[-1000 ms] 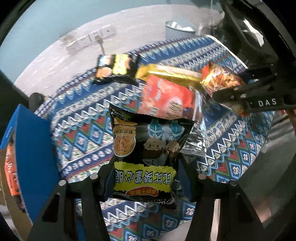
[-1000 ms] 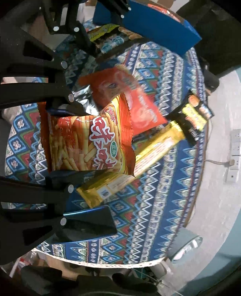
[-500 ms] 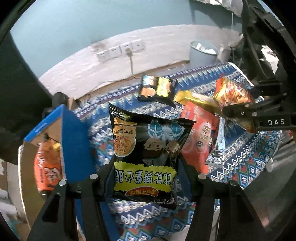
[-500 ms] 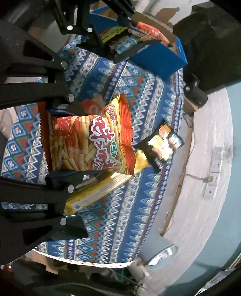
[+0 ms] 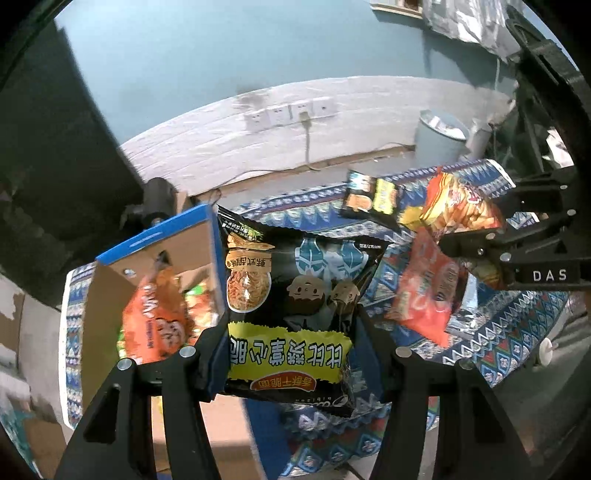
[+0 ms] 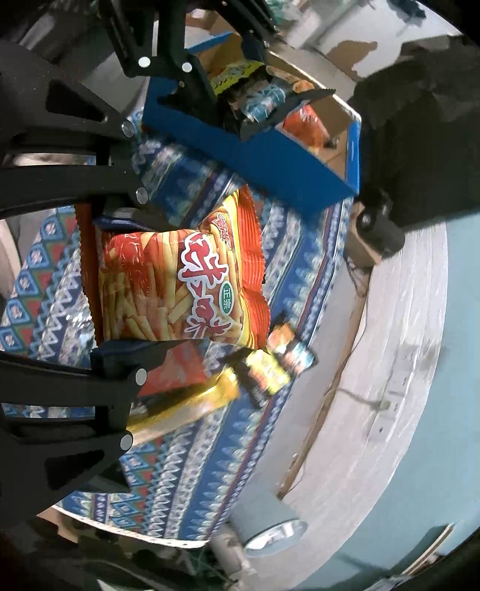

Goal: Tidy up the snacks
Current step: 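Carry the black bag with the left gripper while the right gripper carries the red bag over the box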

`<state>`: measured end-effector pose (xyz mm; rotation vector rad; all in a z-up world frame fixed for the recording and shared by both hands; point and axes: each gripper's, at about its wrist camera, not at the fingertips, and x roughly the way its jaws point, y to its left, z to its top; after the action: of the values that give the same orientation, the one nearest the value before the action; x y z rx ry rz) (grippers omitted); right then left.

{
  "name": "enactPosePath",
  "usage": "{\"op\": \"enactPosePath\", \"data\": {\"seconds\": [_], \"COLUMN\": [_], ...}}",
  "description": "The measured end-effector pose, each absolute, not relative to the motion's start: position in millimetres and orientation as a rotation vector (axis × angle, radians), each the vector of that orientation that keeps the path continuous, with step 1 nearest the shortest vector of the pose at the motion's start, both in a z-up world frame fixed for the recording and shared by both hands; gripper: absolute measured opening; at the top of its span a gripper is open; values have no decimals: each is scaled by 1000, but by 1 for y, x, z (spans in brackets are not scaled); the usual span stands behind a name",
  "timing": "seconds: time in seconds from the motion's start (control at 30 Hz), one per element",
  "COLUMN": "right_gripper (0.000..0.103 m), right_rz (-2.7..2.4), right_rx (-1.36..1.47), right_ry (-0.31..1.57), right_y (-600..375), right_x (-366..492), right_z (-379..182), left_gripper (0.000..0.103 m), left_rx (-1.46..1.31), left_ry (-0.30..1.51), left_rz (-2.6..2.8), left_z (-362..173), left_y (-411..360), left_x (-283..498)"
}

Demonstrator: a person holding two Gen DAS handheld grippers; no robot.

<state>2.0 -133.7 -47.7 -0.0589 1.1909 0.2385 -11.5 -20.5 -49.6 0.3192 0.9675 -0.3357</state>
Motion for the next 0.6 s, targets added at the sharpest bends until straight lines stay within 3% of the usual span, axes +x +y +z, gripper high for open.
{"op": "enactPosePath", "data": {"seconds": [0.6], "right_gripper": [44], "right_rz": [394], "right_rx": [-156], "right_ry": [1163], "right_y": [-20], "right_x": [40], "right_z": [-35], "left_gripper": [60], "left_rx": [198], "left_ry": [958], "left_rz": [-169], "left_z": [-42], "left_y": [86], "left_x": [-1]}}
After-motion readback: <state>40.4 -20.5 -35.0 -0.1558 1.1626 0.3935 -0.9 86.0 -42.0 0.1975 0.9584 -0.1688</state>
